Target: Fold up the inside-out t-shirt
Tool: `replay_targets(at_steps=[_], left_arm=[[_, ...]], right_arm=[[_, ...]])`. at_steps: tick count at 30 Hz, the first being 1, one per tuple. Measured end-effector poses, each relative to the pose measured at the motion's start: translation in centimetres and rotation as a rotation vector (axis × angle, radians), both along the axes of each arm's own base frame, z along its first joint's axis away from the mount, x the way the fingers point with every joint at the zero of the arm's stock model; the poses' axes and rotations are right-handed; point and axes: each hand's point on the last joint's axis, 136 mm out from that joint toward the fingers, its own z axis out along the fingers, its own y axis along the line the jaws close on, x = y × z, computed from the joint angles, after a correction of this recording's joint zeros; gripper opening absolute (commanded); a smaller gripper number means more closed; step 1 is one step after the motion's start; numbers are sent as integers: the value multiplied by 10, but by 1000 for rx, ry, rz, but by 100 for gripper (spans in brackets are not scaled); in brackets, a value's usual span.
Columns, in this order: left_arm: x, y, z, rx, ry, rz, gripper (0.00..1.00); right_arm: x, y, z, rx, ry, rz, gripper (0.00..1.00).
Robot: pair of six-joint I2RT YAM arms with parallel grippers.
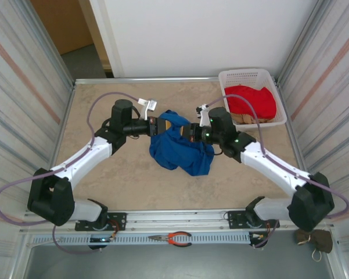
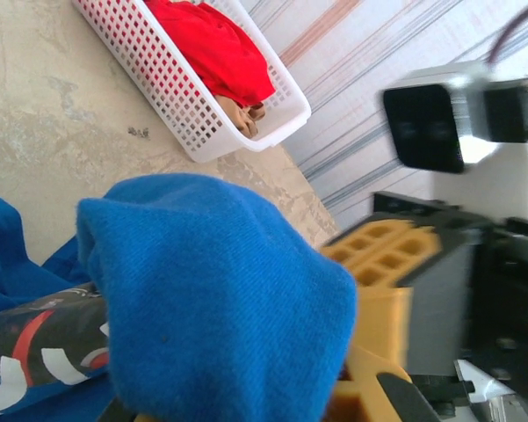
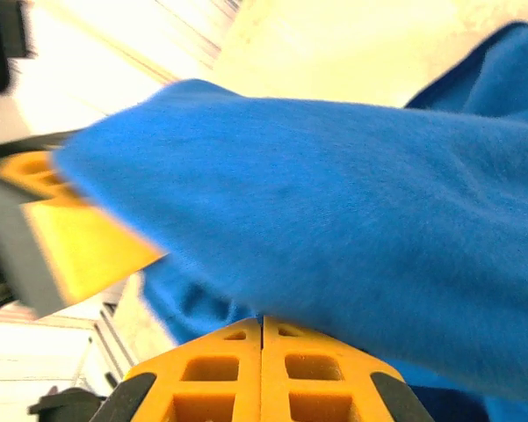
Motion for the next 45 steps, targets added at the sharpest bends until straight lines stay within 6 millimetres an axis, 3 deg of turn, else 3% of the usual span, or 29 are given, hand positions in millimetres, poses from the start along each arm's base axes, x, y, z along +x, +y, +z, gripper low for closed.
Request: replay_targets(at_steps=[1,2,3,4,6,11,15,18,22,26,28,30,31,32,35,38,40,41,43,45], left_arm=[[1,1,0,1,0,4,0],[3,2,-1,4,0,14,15],[4,3,-2,8,0,22,37],[6,4,-3,12,-1,28,51],[10,7,-6,22,7,49,68],[25,27,-16,58,25,127,85],[28,46,-9,80,6,197,92],[8,46,8,71,-59,195,92],[-30,22,24,51,-141,100,92],[-57,-8,8,85,-157,-5,92],[-60,-19,-5,112,-148,-26,91],[-54,-25,-19,145,-136,-19,83],[-48,-26,-29,166,-126,0,72],[-43,-25,-36,184,-123,19,53],[-33,-18,-56,235,-121,65,0],[-33,-8,-67,256,-123,87,0],[-38,1,-76,266,-115,95,0],[-42,4,-80,270,-109,95,5],[-52,9,-88,274,-99,87,39],[-62,10,-95,274,-82,74,63]], right_arm=[[-3,-2,9,12,-17,1,0],[-7,-5,20,28,-36,3,0],[-11,-7,31,42,-55,3,0],[-13,-9,41,57,-73,4,0],[-17,-11,64,85,-111,6,0],[-26,-6,106,137,-181,27,0],[-30,-3,120,143,-205,27,0],[-26,-5,117,126,-201,2,0],[-14,-3,100,81,-169,-34,0],[-5,5,79,37,-133,-47,0],[-4,9,72,24,-122,-46,0],[-5,15,67,18,-113,-36,0],[-7,19,64,19,-106,-28,0],[-8,22,61,20,-102,-21,0],[-12,28,56,22,-80,-9,40],[-11,23,54,4,-78,-28,49],[-6,9,47,-22,-68,-73,53],[-2,0,42,-35,-60,-101,54],[11,-24,24,-75,-30,-174,56],[20,-42,2,-126,11,-234,57]])
